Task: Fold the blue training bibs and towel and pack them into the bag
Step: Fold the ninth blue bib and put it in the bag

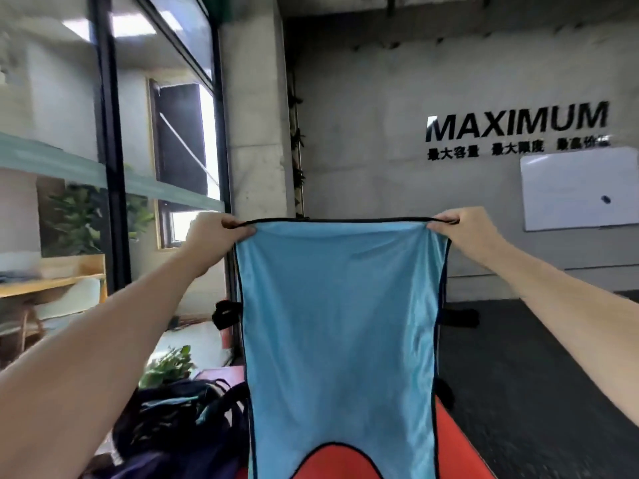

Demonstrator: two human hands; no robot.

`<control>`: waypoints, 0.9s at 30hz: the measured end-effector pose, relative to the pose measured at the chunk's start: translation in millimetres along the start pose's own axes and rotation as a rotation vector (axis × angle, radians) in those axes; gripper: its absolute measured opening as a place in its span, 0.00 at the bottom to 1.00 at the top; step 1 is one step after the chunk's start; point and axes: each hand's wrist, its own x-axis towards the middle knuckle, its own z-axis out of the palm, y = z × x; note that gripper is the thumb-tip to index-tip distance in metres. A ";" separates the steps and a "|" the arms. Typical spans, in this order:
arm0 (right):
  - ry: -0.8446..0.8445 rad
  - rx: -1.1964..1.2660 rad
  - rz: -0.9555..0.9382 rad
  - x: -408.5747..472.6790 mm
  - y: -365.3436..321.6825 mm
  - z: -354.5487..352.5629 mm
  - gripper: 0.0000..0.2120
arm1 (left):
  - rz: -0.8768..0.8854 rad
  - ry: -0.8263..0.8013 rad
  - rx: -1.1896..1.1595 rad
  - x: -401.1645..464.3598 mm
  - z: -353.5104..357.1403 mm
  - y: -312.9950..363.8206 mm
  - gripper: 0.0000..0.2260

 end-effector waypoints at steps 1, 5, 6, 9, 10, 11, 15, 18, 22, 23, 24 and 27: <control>0.008 0.010 -0.009 2.8 -7.7 -6.1 0.05 | 0.000 -0.018 -0.027 4.9 -6.4 5.4 0.08; 0.021 0.086 -0.014 9.6 -25.2 -20.2 0.10 | -0.040 -0.071 -0.208 10.9 -26.8 21.2 0.07; 0.007 0.106 0.000 10.1 -27.0 -22.4 0.11 | -0.052 -0.088 -0.252 9.0 -30.6 24.3 0.09; -0.032 0.158 0.064 12.1 -25.5 -23.3 0.13 | -0.067 -0.150 -0.349 0.7 -38.4 26.9 0.16; -0.038 0.161 0.076 11.3 -25.5 -22.7 0.14 | -0.070 -0.158 -0.366 -1.0 -40.3 25.2 0.16; -0.045 0.163 0.088 10.8 -24.2 -20.9 0.15 | -0.076 -0.165 -0.377 -2.2 -41.4 22.5 0.15; -0.139 0.296 0.153 2.9 -22.4 -9.8 0.07 | -0.163 -0.152 -0.399 -1.3 -40.6 4.6 0.13; -0.172 0.274 0.165 -1.5 -16.5 -0.3 0.05 | -0.205 -0.168 -0.338 -4.5 -35.2 -12.3 0.09; -0.218 0.139 0.164 -11.4 4.7 21.3 0.06 | -0.142 -0.181 -0.071 -22.1 -12.4 -40.9 0.04; -0.230 0.112 0.171 -15.7 12.9 28.7 0.04 | -0.138 -0.191 -0.030 -27.8 -4.2 -50.4 0.03; -0.238 0.089 0.183 -20.5 21.3 36.6 0.04 | -0.154 -0.207 -0.013 -32.7 4.5 -61.2 0.03; -0.273 -0.064 0.183 -34.7 53.2 62.9 0.05 | -0.200 -0.244 -0.004 -43.0 31.2 -100.2 0.04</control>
